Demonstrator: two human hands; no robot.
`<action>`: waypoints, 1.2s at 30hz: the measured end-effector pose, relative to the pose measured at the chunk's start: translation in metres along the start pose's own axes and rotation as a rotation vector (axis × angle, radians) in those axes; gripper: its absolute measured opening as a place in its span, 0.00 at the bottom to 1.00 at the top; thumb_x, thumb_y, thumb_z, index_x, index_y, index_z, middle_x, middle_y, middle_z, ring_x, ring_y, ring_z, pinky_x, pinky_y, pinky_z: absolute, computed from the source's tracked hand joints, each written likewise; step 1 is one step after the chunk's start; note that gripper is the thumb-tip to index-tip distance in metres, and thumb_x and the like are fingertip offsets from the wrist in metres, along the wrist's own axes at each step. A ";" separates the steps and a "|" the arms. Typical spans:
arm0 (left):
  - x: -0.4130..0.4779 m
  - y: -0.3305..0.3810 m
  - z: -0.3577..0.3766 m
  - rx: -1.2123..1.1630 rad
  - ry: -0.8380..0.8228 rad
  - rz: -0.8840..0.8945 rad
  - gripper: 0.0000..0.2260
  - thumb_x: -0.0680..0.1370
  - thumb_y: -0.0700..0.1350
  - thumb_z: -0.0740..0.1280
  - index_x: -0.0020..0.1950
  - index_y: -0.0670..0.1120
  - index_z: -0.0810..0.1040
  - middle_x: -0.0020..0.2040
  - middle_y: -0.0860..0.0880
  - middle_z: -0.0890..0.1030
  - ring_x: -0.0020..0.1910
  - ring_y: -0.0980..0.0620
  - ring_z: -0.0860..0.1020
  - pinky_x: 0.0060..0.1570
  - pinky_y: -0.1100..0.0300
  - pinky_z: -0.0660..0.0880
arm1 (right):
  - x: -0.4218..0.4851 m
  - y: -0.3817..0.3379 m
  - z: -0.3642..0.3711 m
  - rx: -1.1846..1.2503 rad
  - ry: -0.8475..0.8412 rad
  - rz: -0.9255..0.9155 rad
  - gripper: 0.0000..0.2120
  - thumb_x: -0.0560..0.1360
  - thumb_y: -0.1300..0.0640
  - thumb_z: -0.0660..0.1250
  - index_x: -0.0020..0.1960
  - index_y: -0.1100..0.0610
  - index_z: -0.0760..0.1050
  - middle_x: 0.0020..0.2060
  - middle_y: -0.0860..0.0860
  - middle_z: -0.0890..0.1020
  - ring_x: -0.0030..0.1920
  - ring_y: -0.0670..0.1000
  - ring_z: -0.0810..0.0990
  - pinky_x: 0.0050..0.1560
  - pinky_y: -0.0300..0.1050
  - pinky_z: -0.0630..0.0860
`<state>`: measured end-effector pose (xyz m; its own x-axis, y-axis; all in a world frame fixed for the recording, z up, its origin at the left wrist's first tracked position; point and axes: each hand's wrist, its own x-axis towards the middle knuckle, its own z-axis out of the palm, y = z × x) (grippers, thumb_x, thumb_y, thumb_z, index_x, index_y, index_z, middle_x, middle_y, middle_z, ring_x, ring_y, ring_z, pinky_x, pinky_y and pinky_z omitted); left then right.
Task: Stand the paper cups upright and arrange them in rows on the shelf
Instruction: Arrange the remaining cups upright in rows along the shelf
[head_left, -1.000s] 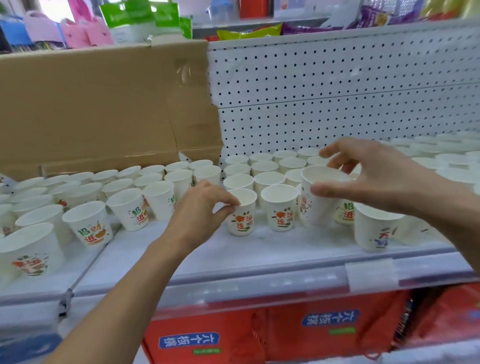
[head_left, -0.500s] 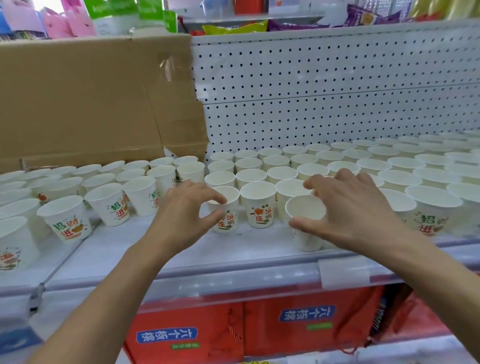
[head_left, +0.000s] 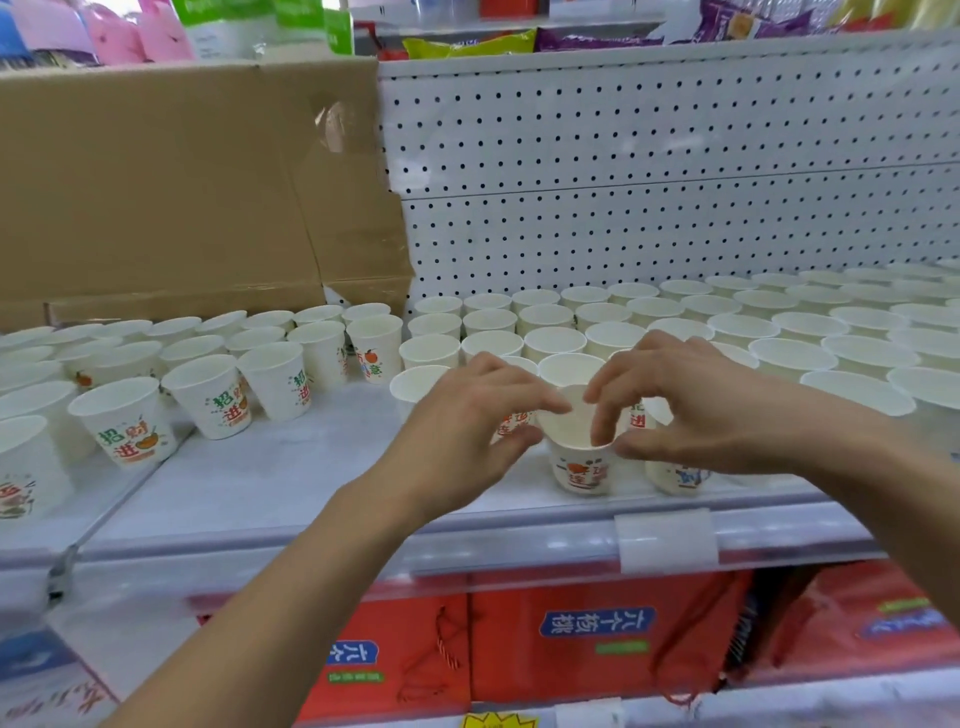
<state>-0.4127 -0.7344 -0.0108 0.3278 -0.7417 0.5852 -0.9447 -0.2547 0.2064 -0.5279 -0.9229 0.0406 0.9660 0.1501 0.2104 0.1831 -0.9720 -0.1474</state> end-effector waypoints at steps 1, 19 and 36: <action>0.003 0.000 0.003 -0.003 -0.010 0.010 0.11 0.74 0.45 0.71 0.56 0.54 0.82 0.55 0.58 0.81 0.55 0.52 0.73 0.53 0.48 0.73 | 0.000 0.001 -0.001 -0.004 -0.010 -0.015 0.09 0.72 0.53 0.71 0.39 0.38 0.76 0.54 0.34 0.76 0.58 0.41 0.65 0.59 0.44 0.60; 0.006 0.015 0.012 -0.093 -0.019 -0.045 0.11 0.73 0.48 0.73 0.55 0.52 0.82 0.51 0.55 0.82 0.53 0.54 0.75 0.53 0.51 0.73 | -0.003 0.022 0.000 -0.061 0.002 -0.077 0.05 0.70 0.41 0.67 0.45 0.39 0.75 0.50 0.35 0.77 0.55 0.38 0.66 0.56 0.41 0.59; -0.099 -0.169 -0.174 0.628 -0.080 -0.687 0.10 0.77 0.51 0.67 0.58 0.56 0.81 0.58 0.53 0.82 0.60 0.48 0.76 0.58 0.51 0.70 | 0.217 -0.138 0.037 0.001 0.122 -0.229 0.12 0.77 0.56 0.65 0.58 0.45 0.79 0.53 0.45 0.78 0.51 0.47 0.76 0.47 0.43 0.72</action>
<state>-0.2850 -0.5100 0.0328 0.8362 -0.3389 0.4313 -0.3807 -0.9246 0.0116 -0.3370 -0.7499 0.0703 0.8702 0.3430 0.3537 0.3945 -0.9151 -0.0833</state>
